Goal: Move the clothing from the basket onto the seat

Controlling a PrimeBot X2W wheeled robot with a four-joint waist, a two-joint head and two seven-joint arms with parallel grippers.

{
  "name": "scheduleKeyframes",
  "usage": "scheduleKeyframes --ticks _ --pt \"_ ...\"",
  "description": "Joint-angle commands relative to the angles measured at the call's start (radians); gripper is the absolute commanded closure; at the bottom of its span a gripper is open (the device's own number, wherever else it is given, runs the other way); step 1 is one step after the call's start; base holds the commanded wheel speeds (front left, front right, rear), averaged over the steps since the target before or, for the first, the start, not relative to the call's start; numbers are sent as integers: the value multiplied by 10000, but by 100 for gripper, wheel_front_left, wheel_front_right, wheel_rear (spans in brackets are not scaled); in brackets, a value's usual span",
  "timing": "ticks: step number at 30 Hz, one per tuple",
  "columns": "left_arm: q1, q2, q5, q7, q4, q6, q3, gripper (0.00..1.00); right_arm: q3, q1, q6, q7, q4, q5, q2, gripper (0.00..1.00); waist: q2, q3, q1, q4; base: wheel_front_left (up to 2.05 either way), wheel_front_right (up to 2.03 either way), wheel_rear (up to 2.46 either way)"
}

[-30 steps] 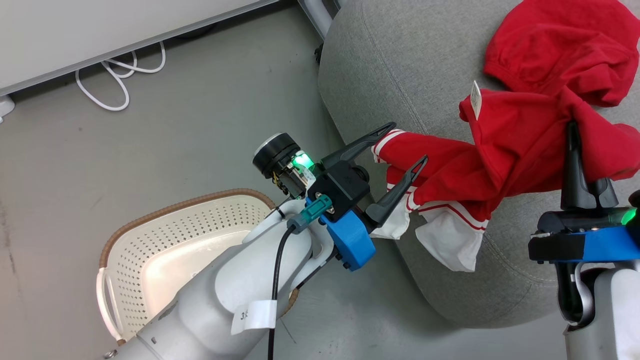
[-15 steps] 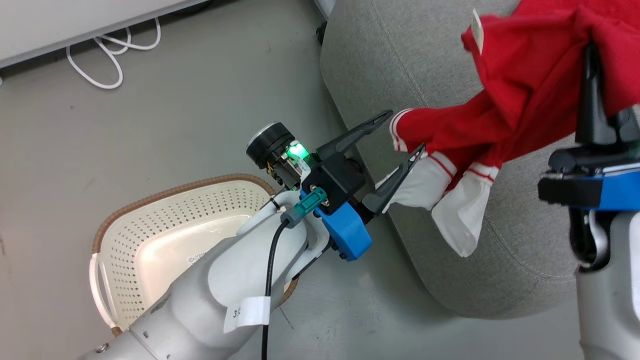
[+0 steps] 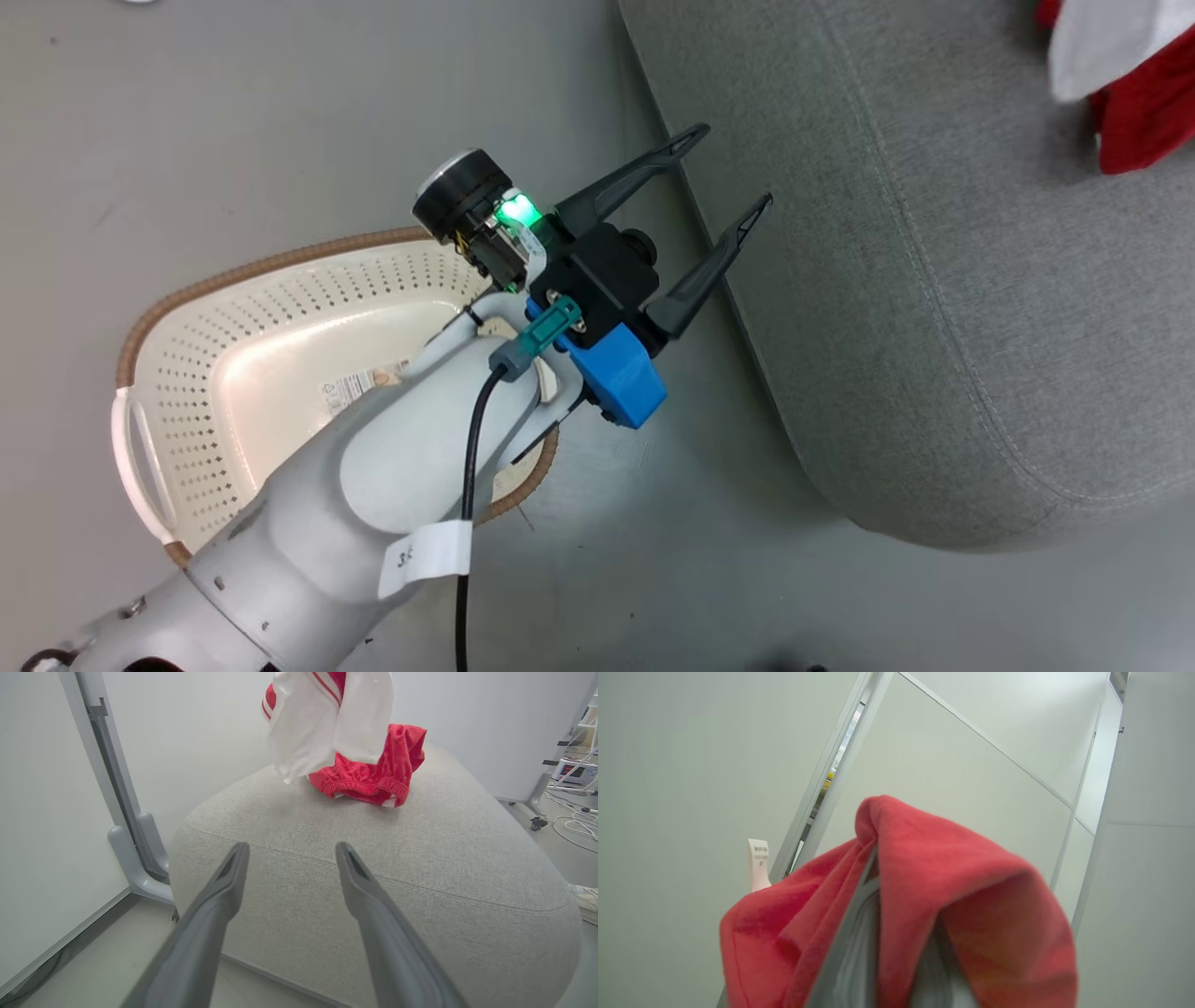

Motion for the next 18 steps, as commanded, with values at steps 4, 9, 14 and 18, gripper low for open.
scheduleKeyframes --ticks 4,9,14,18 --pt "-476 198 164 129 -263 72 59 0 -787 -892 1 -4 659 88 -1136 100 0 906 -1 79 0 0 0" --pt "-748 321 280 229 -529 139 54 0 -1796 -761 1 -4 1684 9 -1855 100 0 1429 -1 112 0 0 0" --pt "-873 488 300 324 -748 184 47 0 -2323 -266 1 -3 2756 -87 -1885 100 0 1781 -1 80 0 0 0" --pt "-927 623 316 421 -914 200 32 0 -2575 -91 1 -4 3470 -144 -1616 100 0 2015 -1 69 0 0 0"
